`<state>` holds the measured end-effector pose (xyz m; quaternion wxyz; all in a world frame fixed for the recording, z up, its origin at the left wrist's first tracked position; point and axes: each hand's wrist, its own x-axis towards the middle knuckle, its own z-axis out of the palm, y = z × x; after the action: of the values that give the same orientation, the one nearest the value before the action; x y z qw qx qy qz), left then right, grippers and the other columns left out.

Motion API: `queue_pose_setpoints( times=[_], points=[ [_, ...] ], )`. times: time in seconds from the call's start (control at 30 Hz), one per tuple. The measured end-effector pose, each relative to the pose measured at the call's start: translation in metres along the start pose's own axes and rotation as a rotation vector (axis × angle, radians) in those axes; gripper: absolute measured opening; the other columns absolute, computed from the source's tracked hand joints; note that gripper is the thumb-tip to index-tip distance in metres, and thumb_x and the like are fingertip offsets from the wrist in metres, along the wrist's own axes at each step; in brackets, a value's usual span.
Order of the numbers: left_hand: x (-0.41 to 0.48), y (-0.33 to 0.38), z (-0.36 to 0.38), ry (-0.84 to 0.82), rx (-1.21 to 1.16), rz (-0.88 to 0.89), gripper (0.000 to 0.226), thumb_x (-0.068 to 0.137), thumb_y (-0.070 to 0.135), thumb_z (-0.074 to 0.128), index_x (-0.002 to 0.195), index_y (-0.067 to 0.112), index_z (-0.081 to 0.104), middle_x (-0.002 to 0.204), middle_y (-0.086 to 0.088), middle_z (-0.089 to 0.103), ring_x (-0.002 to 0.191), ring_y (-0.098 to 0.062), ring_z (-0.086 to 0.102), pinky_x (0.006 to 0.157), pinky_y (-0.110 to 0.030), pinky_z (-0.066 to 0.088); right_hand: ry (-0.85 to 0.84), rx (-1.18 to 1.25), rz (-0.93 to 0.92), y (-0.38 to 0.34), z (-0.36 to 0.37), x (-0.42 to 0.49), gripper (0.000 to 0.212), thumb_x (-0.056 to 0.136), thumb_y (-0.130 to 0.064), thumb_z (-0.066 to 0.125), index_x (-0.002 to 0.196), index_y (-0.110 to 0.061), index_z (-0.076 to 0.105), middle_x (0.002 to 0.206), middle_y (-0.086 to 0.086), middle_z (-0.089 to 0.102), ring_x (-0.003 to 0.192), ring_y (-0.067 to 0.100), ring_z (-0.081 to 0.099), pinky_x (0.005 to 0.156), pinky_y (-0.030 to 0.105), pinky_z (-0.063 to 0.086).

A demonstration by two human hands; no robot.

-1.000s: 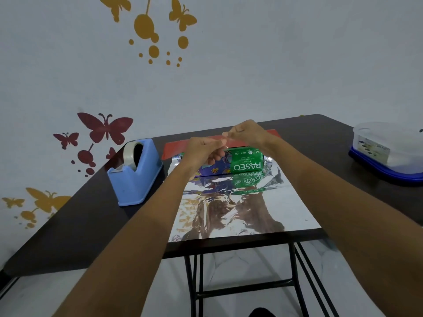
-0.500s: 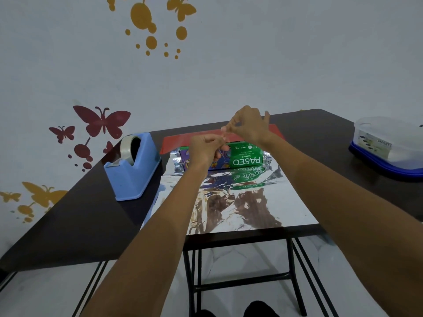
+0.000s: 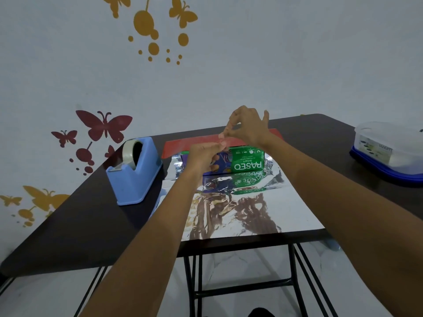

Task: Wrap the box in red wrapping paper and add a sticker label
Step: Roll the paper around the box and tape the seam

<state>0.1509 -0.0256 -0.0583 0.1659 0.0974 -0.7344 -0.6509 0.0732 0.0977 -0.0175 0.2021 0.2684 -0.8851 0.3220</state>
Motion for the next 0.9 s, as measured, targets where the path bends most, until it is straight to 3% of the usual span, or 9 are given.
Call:
queue_pose_setpoints(
  times=[0.07,0.13,0.2,0.3,0.37,0.47,0.7,0.9],
  points=[
    [0.002,0.004,0.0,0.017,-0.071,-0.054,0.013,0.086,0.024,0.069,0.085,0.011,0.071,0.079,-0.001,0.065,0.065,-0.01,0.052,0.058,-0.022,0.051,0.055,0.021,0.004,0.002,0.003,-0.002,0.027,0.077,-0.051,0.067,0.091,-0.028,0.071,0.129,-0.007,0.05,0.128,0.014,0.038,0.11,0.06,-0.003],
    [0.004,0.01,-0.001,0.031,-0.083,-0.084,0.013,0.086,0.024,0.069,0.08,0.013,0.068,0.073,0.001,0.064,0.063,-0.01,0.055,0.058,-0.021,0.049,0.116,0.102,0.042,0.008,0.004,-0.003,0.041,0.083,-0.056,0.058,0.118,-0.035,0.061,0.139,-0.007,0.045,0.134,0.014,0.034,0.108,0.061,-0.007],
    [0.006,0.015,-0.003,0.011,-0.069,-0.128,0.015,0.087,0.025,0.068,0.079,0.013,0.067,0.067,0.003,0.062,0.059,-0.009,0.055,0.058,-0.021,0.047,0.121,0.117,0.084,0.016,0.004,-0.005,0.041,0.091,-0.053,0.047,0.125,-0.032,0.056,0.139,-0.008,0.047,0.133,0.013,0.036,0.109,0.06,-0.01],
    [0.012,0.021,-0.002,-0.029,-0.064,-0.228,0.015,0.089,0.02,0.065,0.077,0.012,0.065,0.06,0.004,0.061,0.054,-0.007,0.054,0.053,-0.02,0.047,-0.056,-0.241,0.001,0.023,0.013,-0.015,0.036,0.096,-0.043,0.042,0.11,-0.022,0.067,0.122,-0.003,0.061,0.123,0.015,0.05,0.11,0.06,-0.009],
    [0.017,0.026,0.002,-0.037,-0.07,-0.284,0.017,0.091,0.014,0.061,0.074,0.01,0.063,0.048,0.005,0.058,0.043,-0.004,0.051,0.046,-0.016,0.046,-0.122,-0.336,-0.041,0.026,0.02,-0.021,0.034,0.094,-0.047,0.045,0.109,-0.028,0.068,0.114,-0.004,0.066,0.118,0.016,0.055,0.109,0.06,-0.01],
    [0.026,0.033,0.007,-0.044,-0.006,-0.325,0.022,0.092,0.007,0.057,0.071,0.005,0.059,0.037,0.004,0.054,0.029,-0.002,0.047,0.039,-0.012,0.043,-0.121,-0.334,-0.02,0.029,0.024,-0.026,0.034,0.089,-0.052,0.05,0.112,-0.032,0.066,0.111,-0.004,0.068,0.115,0.017,0.056,0.111,0.056,-0.01],
    [0.037,0.045,0.014,-0.064,0.204,-0.415,0.025,0.092,0.0,0.054,0.067,-0.002,0.055,0.034,-0.004,0.054,0.025,-0.006,0.048,0.035,-0.014,0.045,-0.084,-0.332,-0.025,0.029,0.029,-0.027,0.029,0.09,-0.046,0.052,0.112,-0.034,0.066,0.111,-0.003,0.068,0.113,0.019,0.057,0.112,0.056,-0.004],
    [0.043,0.047,0.021,-0.047,0.345,-0.422,0.023,0.092,-0.001,0.055,0.068,0.0,0.052,0.029,-0.004,0.046,0.022,-0.007,0.044,0.031,-0.015,0.043,-0.056,-0.302,-0.032,0.032,0.031,-0.027,0.023,0.088,-0.045,0.055,0.101,-0.033,0.07,0.099,-0.006,0.069,0.106,0.017,0.059,0.112,0.058,-0.001]
  ],
)
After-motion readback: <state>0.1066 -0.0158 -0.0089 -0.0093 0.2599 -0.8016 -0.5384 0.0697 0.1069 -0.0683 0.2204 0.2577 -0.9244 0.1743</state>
